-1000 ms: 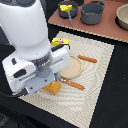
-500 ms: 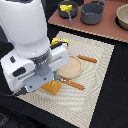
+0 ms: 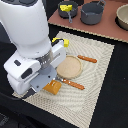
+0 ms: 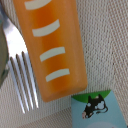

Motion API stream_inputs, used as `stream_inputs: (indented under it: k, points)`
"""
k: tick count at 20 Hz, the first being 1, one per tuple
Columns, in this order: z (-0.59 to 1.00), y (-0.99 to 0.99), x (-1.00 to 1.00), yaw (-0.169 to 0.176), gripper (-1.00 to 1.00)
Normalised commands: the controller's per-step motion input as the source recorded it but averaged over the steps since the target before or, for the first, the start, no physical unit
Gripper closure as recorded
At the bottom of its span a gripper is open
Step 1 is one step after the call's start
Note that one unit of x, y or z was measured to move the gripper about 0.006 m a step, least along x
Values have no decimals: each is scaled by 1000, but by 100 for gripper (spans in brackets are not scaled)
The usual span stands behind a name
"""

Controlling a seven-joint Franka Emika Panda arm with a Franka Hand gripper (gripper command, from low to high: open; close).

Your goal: Interact with the objects in diverse but meaningful ways.

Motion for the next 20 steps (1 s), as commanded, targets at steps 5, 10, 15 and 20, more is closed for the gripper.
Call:
stream_inputs:
  k: [5,10,15,20]
  points:
    - [0,-19,520,0,-100]
    - [0,-14,511,0,-100]
    - [0,-55,471,0,-100]
    - [0,-35,452,0,-100]
